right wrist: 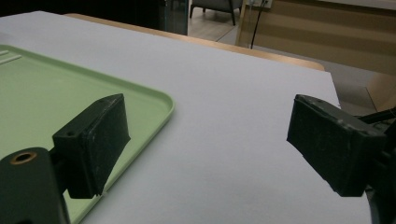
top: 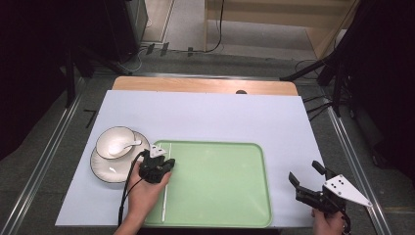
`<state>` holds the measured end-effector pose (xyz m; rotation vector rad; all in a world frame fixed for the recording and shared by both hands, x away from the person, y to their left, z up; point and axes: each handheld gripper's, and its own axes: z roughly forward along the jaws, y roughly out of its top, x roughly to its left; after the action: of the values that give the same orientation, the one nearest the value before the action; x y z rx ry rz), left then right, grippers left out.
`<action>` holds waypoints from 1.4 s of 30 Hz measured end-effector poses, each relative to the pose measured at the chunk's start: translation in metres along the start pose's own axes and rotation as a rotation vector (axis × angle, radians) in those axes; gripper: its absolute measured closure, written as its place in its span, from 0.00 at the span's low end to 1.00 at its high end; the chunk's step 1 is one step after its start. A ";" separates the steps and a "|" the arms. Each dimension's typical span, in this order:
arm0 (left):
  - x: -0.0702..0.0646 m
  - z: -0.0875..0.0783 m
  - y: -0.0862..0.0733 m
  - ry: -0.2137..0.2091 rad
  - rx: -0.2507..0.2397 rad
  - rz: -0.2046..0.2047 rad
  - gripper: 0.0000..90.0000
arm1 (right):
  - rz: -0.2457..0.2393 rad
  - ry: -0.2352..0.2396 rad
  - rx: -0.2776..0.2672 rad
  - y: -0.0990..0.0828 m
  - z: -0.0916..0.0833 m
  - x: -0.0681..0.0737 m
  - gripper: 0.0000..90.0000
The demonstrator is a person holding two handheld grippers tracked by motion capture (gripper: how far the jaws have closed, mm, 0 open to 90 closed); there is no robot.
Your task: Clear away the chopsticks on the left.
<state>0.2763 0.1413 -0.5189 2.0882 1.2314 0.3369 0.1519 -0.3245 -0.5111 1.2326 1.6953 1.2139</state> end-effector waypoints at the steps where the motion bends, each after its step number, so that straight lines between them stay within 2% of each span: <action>1: 0.000 -0.001 0.000 -0.004 -0.005 0.002 1.00 | -0.001 0.000 0.000 0.000 0.000 0.000 0.14; 4: 0.000 -0.006 0.001 -0.034 -0.038 0.010 0.93 | -0.004 0.003 -0.001 0.000 0.000 0.000 0.14; 6: 0.001 -0.012 0.001 -0.060 -0.069 0.025 0.83 | -0.003 0.002 -0.002 0.000 0.000 0.000 0.14; 7: 0.004 -0.020 0.001 -0.104 -0.117 0.032 0.73 | -0.003 0.002 -0.002 0.000 -0.001 -0.001 0.14; 8: 0.004 -0.020 0.001 -0.104 -0.117 0.032 0.67 | -0.003 0.002 -0.002 0.000 -0.001 -0.001 0.14; 9: 0.005 -0.023 0.001 -0.123 -0.136 0.029 0.67 | -0.001 0.000 -0.001 0.000 -0.001 -0.001 0.14; 12: 0.011 -0.034 0.000 -0.192 -0.194 0.011 0.41 | 0.002 -0.001 -0.001 0.000 -0.001 -0.001 0.14; 14: 0.012 -0.042 -0.002 -0.222 -0.225 0.037 0.13 | 0.001 -0.002 0.000 0.000 -0.001 -0.001 0.14; 16: 0.014 -0.049 -0.004 -0.246 -0.241 0.049 0.00 | 0.003 -0.004 -0.001 0.000 -0.001 -0.002 0.14; 18: 0.016 -0.055 -0.006 -0.249 -0.258 0.044 0.00 | 0.005 -0.005 0.000 0.000 -0.001 -0.002 0.14; 22: 0.021 -0.067 -0.014 -0.245 -0.287 0.078 0.00 | 0.006 -0.006 -0.001 -0.001 -0.002 -0.003 0.14; 28: 0.032 -0.083 -0.029 -0.216 -0.321 0.097 0.00 | 0.010 -0.012 -0.004 -0.001 -0.003 -0.004 0.14; 42: 0.063 -0.105 -0.056 -0.154 -0.323 0.072 0.00 | 0.011 -0.015 0.001 -0.001 -0.002 -0.004 0.14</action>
<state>0.2154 0.2574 -0.4861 1.8447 0.9443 0.3731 0.1513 -0.3287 -0.5114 1.2509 1.6804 1.2072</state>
